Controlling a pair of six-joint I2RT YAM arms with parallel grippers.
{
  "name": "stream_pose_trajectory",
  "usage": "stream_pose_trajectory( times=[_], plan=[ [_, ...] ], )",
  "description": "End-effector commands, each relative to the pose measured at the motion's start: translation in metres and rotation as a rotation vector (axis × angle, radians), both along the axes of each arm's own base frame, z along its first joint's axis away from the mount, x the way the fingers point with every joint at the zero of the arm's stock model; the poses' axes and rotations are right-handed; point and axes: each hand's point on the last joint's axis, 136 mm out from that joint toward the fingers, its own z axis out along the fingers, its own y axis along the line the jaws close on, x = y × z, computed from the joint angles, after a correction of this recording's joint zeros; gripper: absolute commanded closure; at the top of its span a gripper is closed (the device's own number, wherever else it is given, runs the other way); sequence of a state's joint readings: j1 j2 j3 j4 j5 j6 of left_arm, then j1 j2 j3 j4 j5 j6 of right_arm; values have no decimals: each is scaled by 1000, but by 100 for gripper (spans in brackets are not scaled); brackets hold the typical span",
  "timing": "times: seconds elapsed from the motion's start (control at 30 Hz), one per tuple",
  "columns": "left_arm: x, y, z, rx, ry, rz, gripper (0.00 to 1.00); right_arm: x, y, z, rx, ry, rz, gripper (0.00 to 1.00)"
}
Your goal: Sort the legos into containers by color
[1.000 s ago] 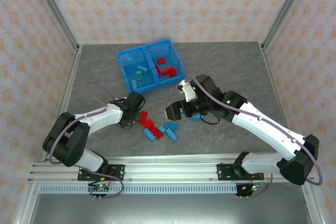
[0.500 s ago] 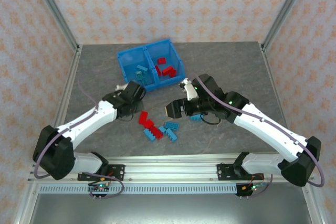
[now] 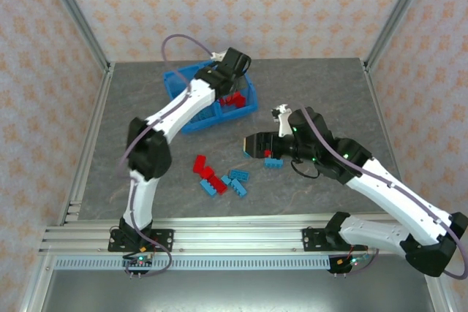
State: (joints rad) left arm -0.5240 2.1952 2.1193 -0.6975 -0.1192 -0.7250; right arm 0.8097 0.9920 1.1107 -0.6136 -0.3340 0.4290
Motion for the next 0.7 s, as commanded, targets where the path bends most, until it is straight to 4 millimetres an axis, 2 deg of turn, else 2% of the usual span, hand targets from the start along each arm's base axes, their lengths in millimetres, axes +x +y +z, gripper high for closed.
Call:
stream_pose_trajectory(
  times=[0.0,0.1,0.17,0.27,0.4,0.5,0.57,0.67],
  plan=[
    [16,14,-20,46,80,24,64,0,-19,-2,-15,-16,-77,13],
    [32,9,-41,3,125,17,59,-1,-26,-2,-16,-33,-97,12],
    [38,6,-45,4,118,5,53,-1,-26,-3,-20,-35,-100,12],
    [42,-1,-35,-17,86,-35,42,0,-25,-4,-23,-35,-97,12],
    [36,-3,-7,-26,52,-56,41,1,-24,-5,-22,-36,-95,12],
    [16,-7,28,13,7,-93,42,2,-23,-5,-24,-39,-96,12],
    [-7,-10,54,36,-45,-122,42,3,-24,-6,-27,-40,-101,12],
    [-52,-10,81,26,-109,-164,42,5,-22,-7,-28,-40,-102,12]
  ],
)
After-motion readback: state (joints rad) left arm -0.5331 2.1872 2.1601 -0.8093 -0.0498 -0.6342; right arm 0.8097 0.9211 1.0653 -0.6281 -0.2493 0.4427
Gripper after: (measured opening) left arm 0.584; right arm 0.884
